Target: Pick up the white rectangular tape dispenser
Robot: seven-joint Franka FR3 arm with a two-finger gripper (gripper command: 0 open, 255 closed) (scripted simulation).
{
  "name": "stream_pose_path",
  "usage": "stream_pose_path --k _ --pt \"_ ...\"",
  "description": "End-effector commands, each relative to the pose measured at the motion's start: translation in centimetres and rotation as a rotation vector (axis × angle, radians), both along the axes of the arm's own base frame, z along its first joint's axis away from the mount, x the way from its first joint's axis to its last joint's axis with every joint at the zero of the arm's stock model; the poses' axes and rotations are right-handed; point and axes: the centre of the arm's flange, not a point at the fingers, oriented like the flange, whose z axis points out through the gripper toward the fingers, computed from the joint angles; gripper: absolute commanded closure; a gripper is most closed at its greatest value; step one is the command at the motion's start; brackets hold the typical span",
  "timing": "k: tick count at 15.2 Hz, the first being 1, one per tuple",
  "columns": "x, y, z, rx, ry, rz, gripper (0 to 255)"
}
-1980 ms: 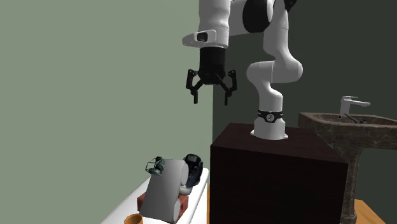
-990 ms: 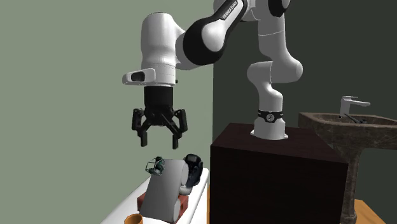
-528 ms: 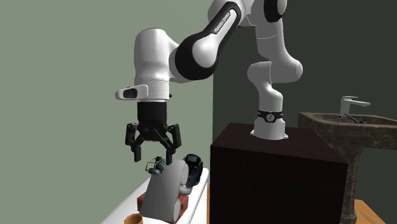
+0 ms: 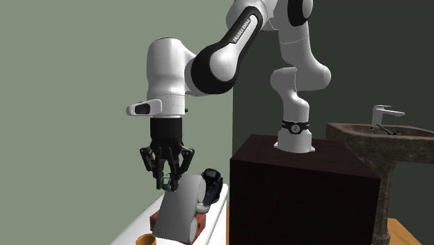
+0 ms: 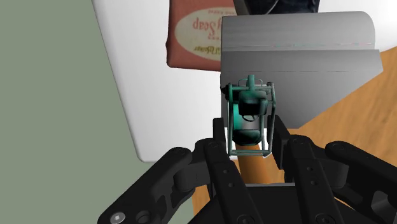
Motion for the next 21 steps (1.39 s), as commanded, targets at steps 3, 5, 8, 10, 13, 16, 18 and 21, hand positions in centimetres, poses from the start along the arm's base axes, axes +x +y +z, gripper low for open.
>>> stream_pose_path --k 3,5,8,10,13,16,18,21 --pt "0.0 0.0 -0.1 0.0 0.0 0.0 255" --pt "0.0 0.0 -0.1 0.0 0.0 0.0 255" --pt "0.0 0.0 1.5 0.0 0.0 0.0 255" --pt "0.0 0.0 2.6 0.0 0.0 0.0 255" --pt "0.0 0.0 4.2 0.0 0.0 0.0 255" --pt "0.0 0.0 5.8 0.0 0.0 0.0 255" --pt "0.0 0.0 6.8 0.0 0.0 0.0 255" --pt "0.0 0.0 7.9 0.0 0.0 0.0 255"
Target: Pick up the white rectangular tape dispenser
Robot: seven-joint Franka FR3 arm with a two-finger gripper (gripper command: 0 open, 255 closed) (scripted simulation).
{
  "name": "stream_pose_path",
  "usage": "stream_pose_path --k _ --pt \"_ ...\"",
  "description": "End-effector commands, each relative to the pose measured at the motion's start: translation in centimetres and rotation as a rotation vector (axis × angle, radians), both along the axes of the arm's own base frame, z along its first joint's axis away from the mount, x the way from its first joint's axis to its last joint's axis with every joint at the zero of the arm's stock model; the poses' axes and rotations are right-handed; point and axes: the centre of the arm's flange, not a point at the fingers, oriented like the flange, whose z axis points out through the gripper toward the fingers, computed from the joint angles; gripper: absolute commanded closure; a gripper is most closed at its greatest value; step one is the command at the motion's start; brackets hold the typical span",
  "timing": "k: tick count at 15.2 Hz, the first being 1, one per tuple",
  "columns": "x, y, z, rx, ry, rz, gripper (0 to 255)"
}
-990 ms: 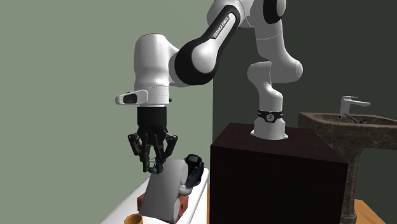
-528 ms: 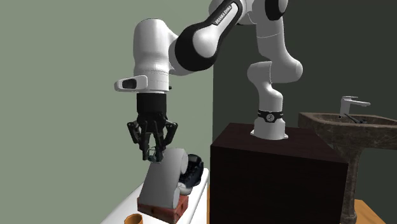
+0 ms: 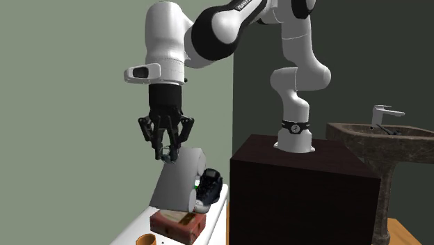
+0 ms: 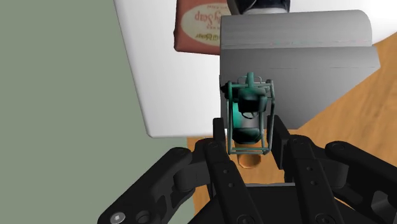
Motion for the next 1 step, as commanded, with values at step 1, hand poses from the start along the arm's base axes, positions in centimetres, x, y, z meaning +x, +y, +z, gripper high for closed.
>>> stream_pose_path --k 1 --pt "0.1 -0.03 0.38 0.0 0.0 0.0 255"
